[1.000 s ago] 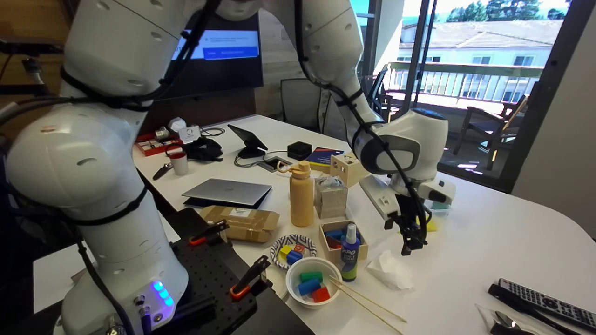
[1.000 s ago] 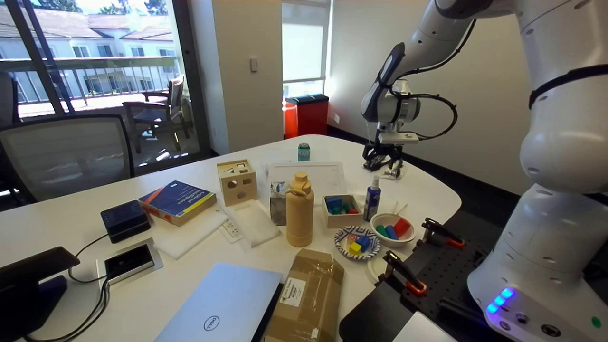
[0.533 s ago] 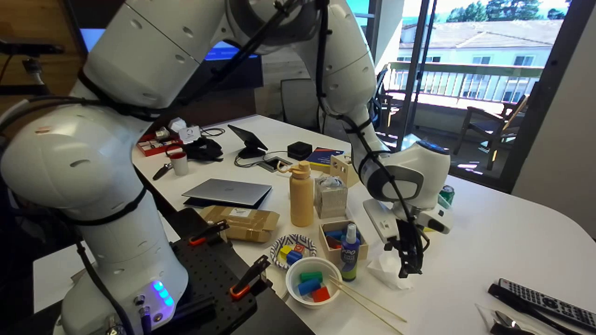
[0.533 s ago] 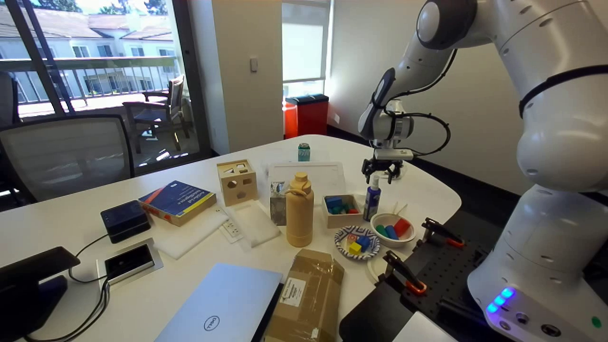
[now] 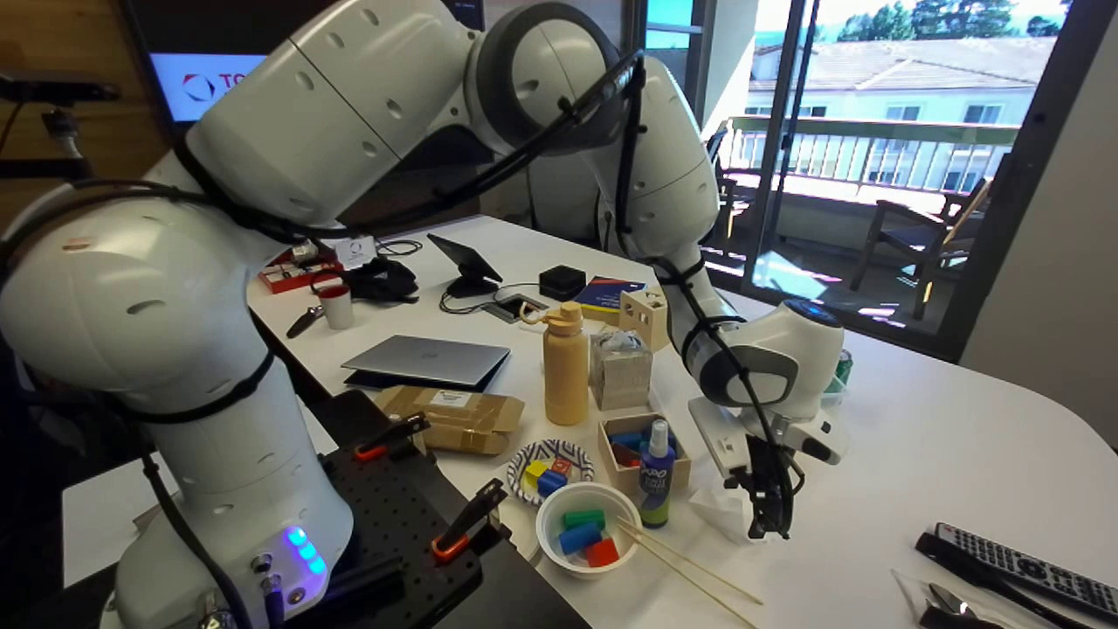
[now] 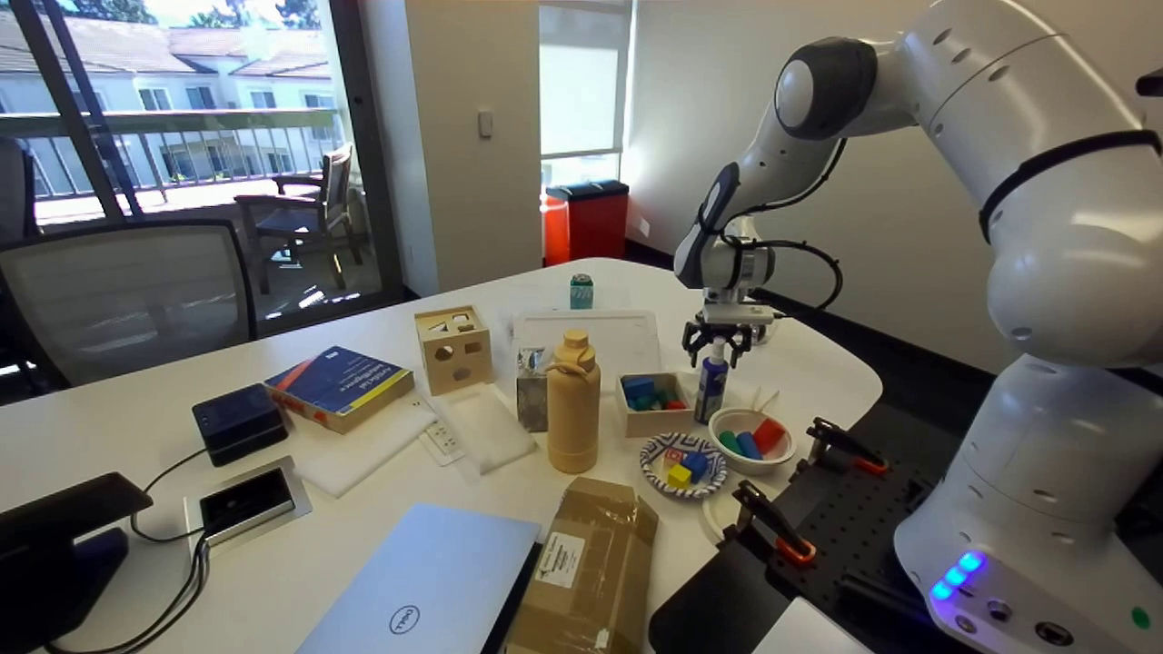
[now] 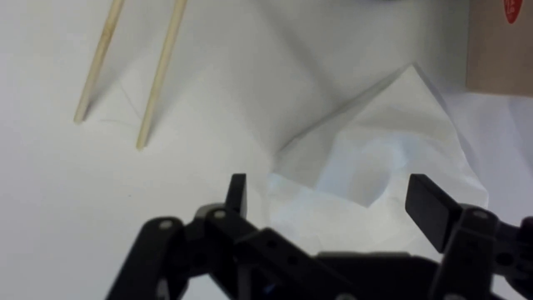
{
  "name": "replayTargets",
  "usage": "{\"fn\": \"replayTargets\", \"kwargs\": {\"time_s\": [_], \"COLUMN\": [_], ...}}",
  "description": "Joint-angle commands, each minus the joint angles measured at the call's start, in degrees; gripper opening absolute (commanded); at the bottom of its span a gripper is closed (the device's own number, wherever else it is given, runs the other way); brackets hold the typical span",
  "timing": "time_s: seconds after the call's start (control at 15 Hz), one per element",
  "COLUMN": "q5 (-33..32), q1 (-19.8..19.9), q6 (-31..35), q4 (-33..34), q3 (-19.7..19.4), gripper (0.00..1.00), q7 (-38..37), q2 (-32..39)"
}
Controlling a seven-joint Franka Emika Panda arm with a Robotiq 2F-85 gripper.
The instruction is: Unfold the paper towel
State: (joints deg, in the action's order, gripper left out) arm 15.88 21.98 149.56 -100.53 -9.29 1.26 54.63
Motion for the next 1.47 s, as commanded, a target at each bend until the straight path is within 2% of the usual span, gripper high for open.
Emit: {"fn": "replayTargets", "kwargs": {"time_s": [0.0,0.27,0.6,0.87,1.4], "q5": [-1.03,-1.1,-1.1,-1.11,-1.08], "q1": [0.54,0.78,1.09,1.6,1.72], "q6": [-2.8,-3.88,-7.05,-12.18,-25.8], "q4": [4.62,6.73,8.7,10.3,11.86], "q3": [0.29,0.42,0.2,-0.39,-4.82], "gripper": [0.7,0.37,0.01,0.0,0.0], "q7": [-2.63,-2.47,-2.54,-3.21,-9.14], "q2": [2.76,4.38,5.25,4.78,-0.98]}}
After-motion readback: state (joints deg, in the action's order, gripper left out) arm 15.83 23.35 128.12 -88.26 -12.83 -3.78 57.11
